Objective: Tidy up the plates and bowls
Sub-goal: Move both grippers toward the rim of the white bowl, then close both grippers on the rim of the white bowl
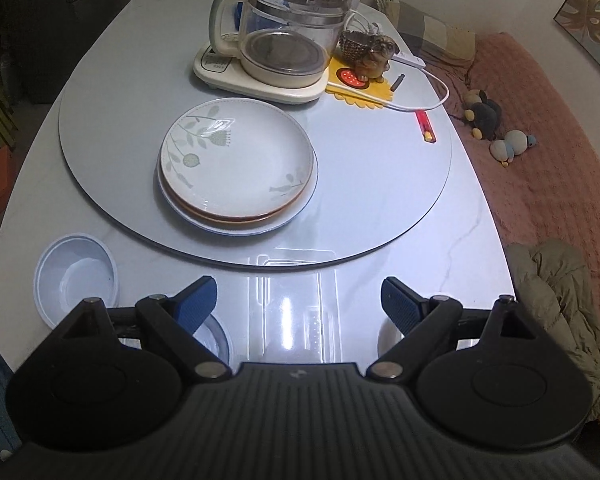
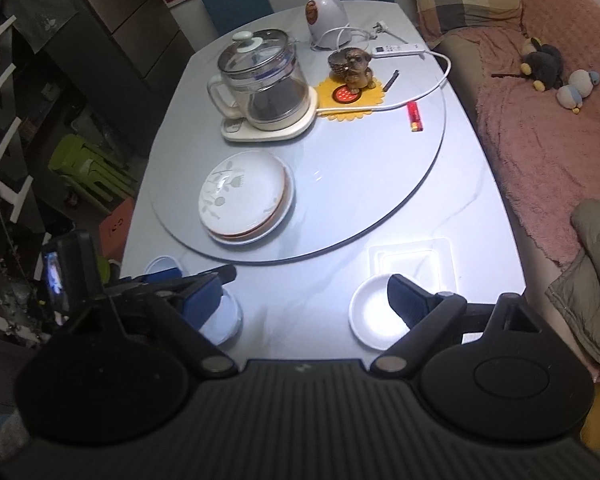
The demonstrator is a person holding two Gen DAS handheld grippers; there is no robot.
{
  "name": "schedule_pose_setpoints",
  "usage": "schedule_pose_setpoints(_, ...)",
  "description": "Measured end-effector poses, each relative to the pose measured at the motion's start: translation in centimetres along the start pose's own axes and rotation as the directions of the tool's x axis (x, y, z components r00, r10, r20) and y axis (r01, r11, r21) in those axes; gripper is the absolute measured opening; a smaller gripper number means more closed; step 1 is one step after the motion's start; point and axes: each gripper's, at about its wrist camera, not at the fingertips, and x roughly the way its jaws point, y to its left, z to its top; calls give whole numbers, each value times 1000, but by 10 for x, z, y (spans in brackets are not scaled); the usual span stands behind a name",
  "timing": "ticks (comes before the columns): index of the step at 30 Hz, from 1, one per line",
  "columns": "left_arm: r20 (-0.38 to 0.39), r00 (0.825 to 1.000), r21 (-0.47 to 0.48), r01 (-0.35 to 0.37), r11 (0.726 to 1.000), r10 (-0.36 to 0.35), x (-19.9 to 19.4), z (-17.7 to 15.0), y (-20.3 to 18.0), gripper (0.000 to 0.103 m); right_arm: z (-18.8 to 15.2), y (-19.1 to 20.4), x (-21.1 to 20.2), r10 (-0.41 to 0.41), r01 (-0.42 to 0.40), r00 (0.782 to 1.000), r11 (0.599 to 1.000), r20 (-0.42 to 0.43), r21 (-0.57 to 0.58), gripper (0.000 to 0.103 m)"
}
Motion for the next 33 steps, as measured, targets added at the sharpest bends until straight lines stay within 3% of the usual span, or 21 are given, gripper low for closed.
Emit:
schedule_pose_setpoints(9,-44,996,64,84,994,-82,31,-9,-37,92,-11,-41,45,-106,106,994,994,21,18,91)
schedule_pose_setpoints(12,-79,990,67,120,990,-115,47,-16,-50,92,-16,-57,59,-71,70,997,997,17,44,91)
schedule_pose_setpoints(16,-113,984,64,149,987,-141,70,-26,-64,91,-20,-77,85,-88,89,996,995,-12,54,91)
schedule_pose_setpoints(21,-130,983,121,142,982,-126,100,-30,-76,90,-35,-104,131,-104,104,994,994,-38,-23,91)
schedule_pose_setpoints(24,-164,974,90,174,981,-157,117,-30,-74,89,-47,-121,163,-130,124,987,990,-94,-70,91)
schedule_pose_setpoints(26,-173,973,91,172,981,-155,127,-33,-75,84,-55,-133,179,-125,117,985,990,-120,-72,91)
schedule_pose_setpoints(29,-207,963,46,184,982,-171,145,-39,-74,70,-67,-148,198,-117,109,985,992,-125,-66,91)
schedule_pose_setpoints(33,-241,949,-29,202,979,-203,165,-50,-76,53,-74,-155,213,-89,82,987,995,-135,-53,80)
